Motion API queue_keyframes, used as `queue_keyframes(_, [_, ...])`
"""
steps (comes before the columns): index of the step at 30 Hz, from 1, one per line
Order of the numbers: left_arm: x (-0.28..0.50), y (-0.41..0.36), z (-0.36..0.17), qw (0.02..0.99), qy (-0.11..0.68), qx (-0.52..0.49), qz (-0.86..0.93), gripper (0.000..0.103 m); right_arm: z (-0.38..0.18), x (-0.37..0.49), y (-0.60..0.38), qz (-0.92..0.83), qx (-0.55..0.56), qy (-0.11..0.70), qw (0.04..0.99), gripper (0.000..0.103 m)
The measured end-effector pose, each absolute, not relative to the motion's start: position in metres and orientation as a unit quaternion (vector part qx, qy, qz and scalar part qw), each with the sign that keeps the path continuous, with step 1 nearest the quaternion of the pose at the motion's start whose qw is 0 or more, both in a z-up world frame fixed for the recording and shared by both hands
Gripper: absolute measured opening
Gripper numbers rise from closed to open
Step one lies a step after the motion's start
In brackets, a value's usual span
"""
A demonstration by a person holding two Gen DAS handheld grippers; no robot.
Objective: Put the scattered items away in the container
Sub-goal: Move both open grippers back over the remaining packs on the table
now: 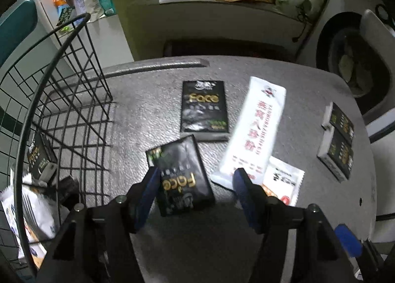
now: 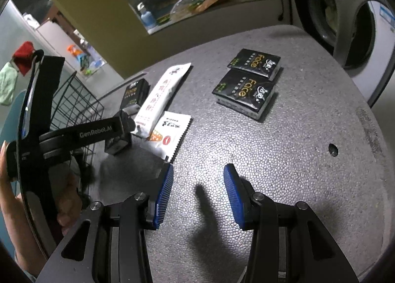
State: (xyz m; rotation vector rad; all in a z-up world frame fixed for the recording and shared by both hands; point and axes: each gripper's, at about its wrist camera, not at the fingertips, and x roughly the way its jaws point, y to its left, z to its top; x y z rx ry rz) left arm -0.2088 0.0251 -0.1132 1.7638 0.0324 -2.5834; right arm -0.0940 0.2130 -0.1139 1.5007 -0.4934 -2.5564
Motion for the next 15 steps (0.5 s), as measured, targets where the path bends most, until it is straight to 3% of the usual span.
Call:
queue_keyframes(3, [-0.214,0.025,-0.117,0.023,0.005,0.564,-0.826,0.076,-0.111,-0.093,0.212,-0.85,0.495,-0.165,0.069,0.043])
queue_keyframes(6, [-0.224,0.026,-0.122,0.013,0.027,0.567,-0.823,0.077,-0.11,-0.091,0.211,-0.851,0.493,-0.165,0.071,0.043])
queue_keyframes(9, [-0.225,0.027,-0.126,-0.031,0.069,0.582,-0.81,0.062,-0.109,-0.09,0.21,-0.849,0.495,-0.166,0.075,0.043])
queue_keyframes(15, [-0.202,0.046,-0.127,-0.096,0.061,0.583,-0.805,0.054,-0.096,-0.086,0.222,-0.862,0.474,-0.17,0.051,0.043])
